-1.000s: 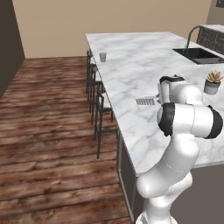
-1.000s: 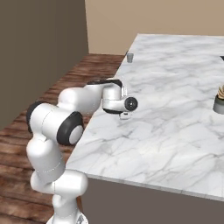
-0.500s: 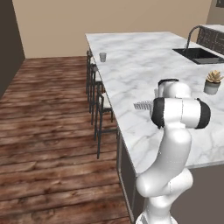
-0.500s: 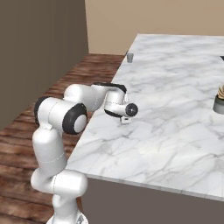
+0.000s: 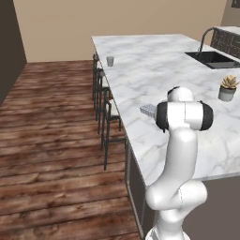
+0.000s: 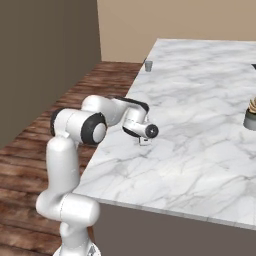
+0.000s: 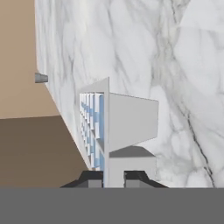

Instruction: Open the freezer door, pick up the ice cube tray from the freezer, and place it on the dining counter.

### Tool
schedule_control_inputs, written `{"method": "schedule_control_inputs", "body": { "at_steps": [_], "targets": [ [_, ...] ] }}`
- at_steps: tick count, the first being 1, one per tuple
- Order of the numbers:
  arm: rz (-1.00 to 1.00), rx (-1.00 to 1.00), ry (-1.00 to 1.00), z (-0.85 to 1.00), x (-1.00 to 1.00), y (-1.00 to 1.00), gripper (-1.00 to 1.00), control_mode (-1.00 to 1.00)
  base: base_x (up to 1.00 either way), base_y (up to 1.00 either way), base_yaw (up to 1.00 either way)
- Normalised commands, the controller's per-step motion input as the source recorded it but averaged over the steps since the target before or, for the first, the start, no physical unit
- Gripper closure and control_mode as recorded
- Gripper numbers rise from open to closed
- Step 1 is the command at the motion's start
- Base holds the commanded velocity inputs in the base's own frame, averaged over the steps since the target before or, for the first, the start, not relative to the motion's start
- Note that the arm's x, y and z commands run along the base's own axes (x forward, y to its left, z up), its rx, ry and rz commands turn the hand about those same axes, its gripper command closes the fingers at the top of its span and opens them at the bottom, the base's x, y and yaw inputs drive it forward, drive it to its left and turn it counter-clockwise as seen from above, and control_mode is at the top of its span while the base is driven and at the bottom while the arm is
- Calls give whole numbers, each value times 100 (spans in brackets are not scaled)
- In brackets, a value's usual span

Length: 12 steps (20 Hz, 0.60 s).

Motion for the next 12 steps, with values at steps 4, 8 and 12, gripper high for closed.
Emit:
{"method": "schedule_control_inputs", "body": {
  "at_steps": [4, 8, 12],
  "targets": [
    [0, 0, 0, -7, 49, 0, 100, -100, 0, 0, 0],
    [0, 0, 1, -5, 55, 0, 100, -100, 0, 0, 0],
    [0, 0, 7, -9, 53, 0, 100, -100, 0, 0, 0]
  ]
}}
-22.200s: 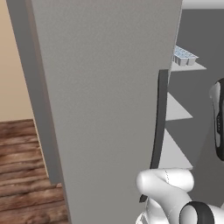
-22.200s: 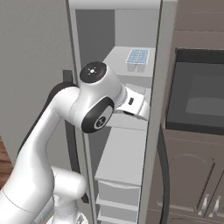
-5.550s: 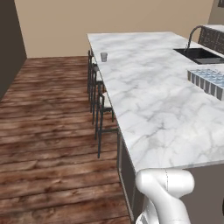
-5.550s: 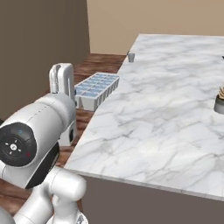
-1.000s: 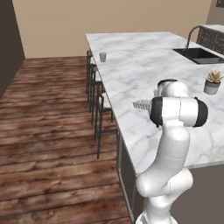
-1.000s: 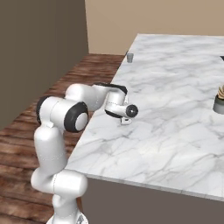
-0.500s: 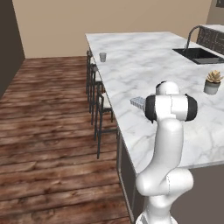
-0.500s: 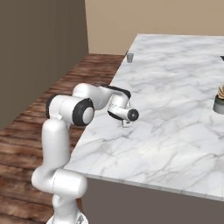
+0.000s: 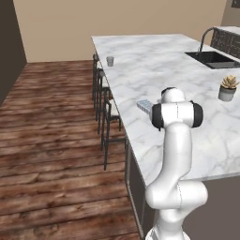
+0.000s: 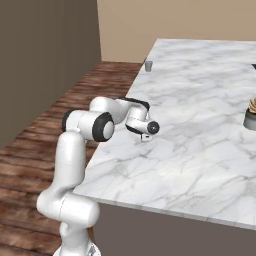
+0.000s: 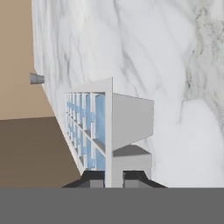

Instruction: Open the freezer door, pick up the ice cube tray from the freezer, and place it on the dining counter.

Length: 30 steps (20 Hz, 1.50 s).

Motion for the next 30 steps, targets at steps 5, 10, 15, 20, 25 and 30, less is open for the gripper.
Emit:
{"method": "schedule_control_inputs", "body": {
  "at_steps": [5, 10, 15, 20, 25, 30],
  "targets": [
    [0, 0, 2, -10, 11, 0, 100, -100, 0, 0, 0],
    [0, 0, 0, 0, 0, 0, 100, -100, 0, 0, 0],
    [0, 0, 0, 0, 0, 0, -100, -100, 0, 0, 0],
    [0, 0, 0, 0, 0, 0, -100, -100, 0, 0, 0],
    [0, 0, 0, 8, -1, 0, -100, -100, 0, 0, 0],
    [1, -6, 5, 65, 8, -5, -100, -100, 0, 0, 0]
  ]
}}
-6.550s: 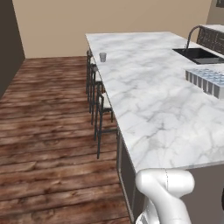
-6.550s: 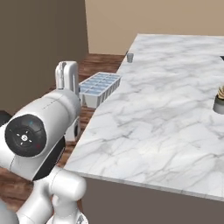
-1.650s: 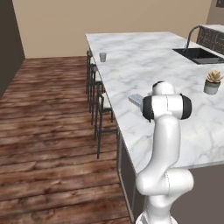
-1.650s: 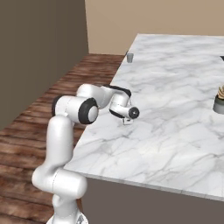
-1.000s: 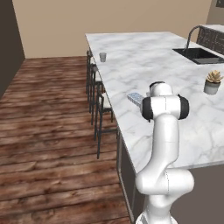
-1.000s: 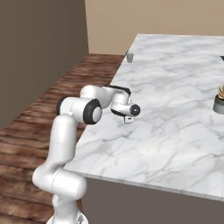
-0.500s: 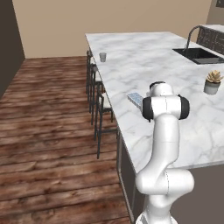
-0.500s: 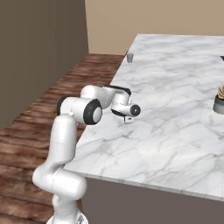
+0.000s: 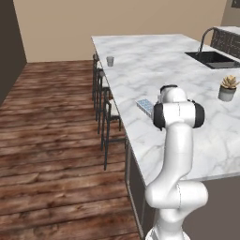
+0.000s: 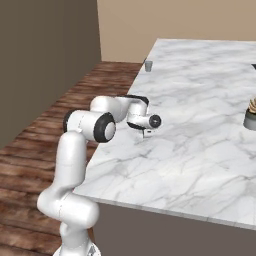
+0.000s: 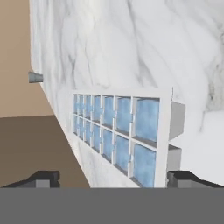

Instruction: Open the freezer door, pick up the ice cube tray from the freezer, and place it on the dining counter.

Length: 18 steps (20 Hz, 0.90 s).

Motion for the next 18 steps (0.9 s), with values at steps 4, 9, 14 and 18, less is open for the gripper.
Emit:
{"method": "schedule_control_inputs", "body": {
  "at_steps": [4, 9, 14, 18],
  "targets": [
    [7, -18, 8, 86, -23, 0, -100, -100, 0, 0, 0],
    [14, -25, 8, 87, -91, 1, -100, -100, 0, 0, 0],
    [20, -31, 11, 67, -100, 23, -100, -100, 0, 0, 0],
    [21, -29, 13, 59, -100, 42, -100, -100, 0, 0, 0]
  ]
}}
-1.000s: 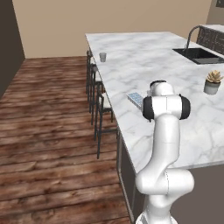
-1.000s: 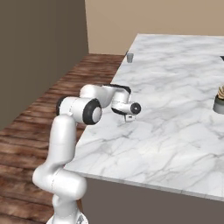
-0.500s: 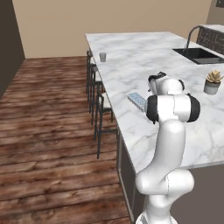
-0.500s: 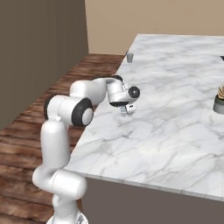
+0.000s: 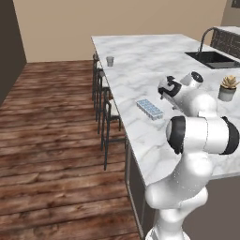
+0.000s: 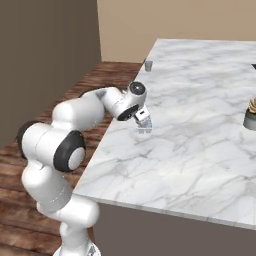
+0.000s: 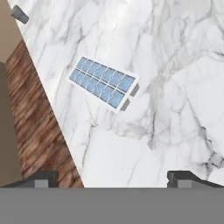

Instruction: Open the freezer door, pick up the ice cube tray from the freezer, and place it on the dining counter.

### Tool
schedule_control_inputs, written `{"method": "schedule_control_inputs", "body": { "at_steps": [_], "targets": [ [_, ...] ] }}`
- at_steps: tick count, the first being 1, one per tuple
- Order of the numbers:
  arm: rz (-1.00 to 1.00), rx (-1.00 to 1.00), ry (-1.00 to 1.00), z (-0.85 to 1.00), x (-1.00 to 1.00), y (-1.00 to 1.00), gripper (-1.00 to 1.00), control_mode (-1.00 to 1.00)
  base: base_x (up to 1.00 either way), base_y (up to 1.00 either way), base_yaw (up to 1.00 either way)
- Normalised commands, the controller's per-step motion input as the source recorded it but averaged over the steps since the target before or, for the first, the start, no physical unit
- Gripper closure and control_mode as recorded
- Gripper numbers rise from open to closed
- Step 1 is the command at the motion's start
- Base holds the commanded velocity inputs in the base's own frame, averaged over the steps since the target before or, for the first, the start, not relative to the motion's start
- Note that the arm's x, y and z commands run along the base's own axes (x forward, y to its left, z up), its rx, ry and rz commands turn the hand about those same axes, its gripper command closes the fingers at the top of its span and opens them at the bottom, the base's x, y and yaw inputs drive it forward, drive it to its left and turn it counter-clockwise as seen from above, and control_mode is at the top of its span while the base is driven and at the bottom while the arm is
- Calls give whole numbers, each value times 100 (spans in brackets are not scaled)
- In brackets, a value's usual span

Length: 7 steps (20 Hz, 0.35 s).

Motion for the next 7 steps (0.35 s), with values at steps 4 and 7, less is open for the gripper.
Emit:
{"method": "schedule_control_inputs", "body": {
  "at_steps": [4, 7],
  "targets": [
    [19, -29, 13, 55, -100, 56, -100, -100, 0, 0, 0],
    [9, -26, 4, 91, -100, 36, -100, -100, 0, 0, 0]
  ]
}}
